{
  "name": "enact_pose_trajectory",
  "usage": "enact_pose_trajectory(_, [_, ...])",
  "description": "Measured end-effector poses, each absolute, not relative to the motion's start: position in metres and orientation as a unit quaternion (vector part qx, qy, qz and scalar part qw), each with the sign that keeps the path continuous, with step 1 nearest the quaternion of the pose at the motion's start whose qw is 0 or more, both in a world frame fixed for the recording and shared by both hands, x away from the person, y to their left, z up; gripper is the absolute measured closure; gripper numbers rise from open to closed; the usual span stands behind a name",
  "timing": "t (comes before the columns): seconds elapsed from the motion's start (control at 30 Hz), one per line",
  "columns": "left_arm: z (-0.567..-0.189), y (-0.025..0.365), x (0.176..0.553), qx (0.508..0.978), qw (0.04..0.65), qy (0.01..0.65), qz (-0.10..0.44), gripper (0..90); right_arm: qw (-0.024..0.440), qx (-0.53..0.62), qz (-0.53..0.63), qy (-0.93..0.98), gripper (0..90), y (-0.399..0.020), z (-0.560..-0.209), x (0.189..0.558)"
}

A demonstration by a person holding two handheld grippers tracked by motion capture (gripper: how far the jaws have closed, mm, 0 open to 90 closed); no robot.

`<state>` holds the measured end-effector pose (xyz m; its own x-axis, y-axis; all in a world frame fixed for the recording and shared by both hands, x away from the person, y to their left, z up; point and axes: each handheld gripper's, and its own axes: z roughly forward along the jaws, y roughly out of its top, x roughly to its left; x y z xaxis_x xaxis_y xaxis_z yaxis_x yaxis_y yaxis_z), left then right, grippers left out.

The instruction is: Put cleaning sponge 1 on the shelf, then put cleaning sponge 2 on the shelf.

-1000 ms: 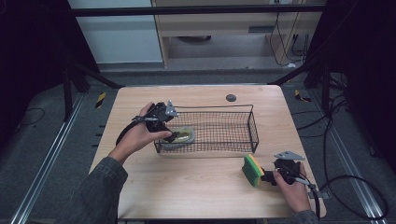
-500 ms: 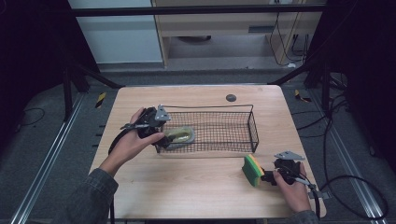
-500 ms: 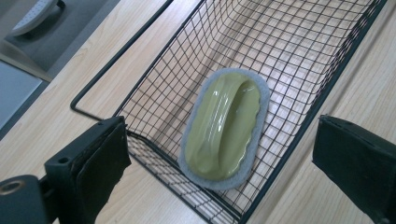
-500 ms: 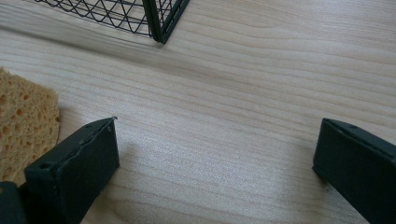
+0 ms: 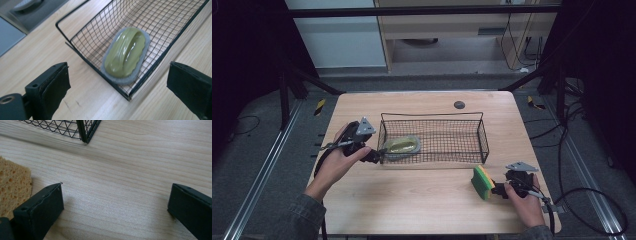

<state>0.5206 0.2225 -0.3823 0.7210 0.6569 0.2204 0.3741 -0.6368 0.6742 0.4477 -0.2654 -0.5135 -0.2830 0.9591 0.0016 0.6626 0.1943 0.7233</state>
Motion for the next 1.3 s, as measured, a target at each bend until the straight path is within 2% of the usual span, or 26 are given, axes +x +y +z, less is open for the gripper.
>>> enact_pose_trajectory(0.33, [-0.402, 0.243, 0.508, 0.868, 0.310, 0.319, 0.221, 3.6, 0.235, 0.551, 0.316, 0.736, 0.4, -0.265, -0.513, 0.448])
enact_pose_trajectory(0.8, [-0.460, 0.268, 0.495, 0.857, 0.292, 0.374, 0.201, 4.4, 0.234, 0.551, 0.316, 0.736, 0.5, -0.265, -0.513, 0.448])
enact_pose_trajectory(0.93, [-0.475, 0.270, 0.495, 0.855, 0.289, 0.384, 0.194, 4.5, 0.233, 0.550, 0.312, 0.739, 4.7, -0.268, -0.511, 0.446])
enact_pose_trajectory(1.2, [-0.498, 0.274, 0.498, 0.851, 0.292, 0.401, 0.170, 2.5, 0.218, 0.567, 0.295, 0.737, 7.7, -0.281, -0.492, 0.422])
enact_pose_trajectory(1.3, [-0.502, 0.278, 0.498, 0.843, 0.306, 0.411, 0.164, 0.5, 0.218, 0.561, 0.295, 0.742, 9.9, -0.279, -0.471, 0.406])
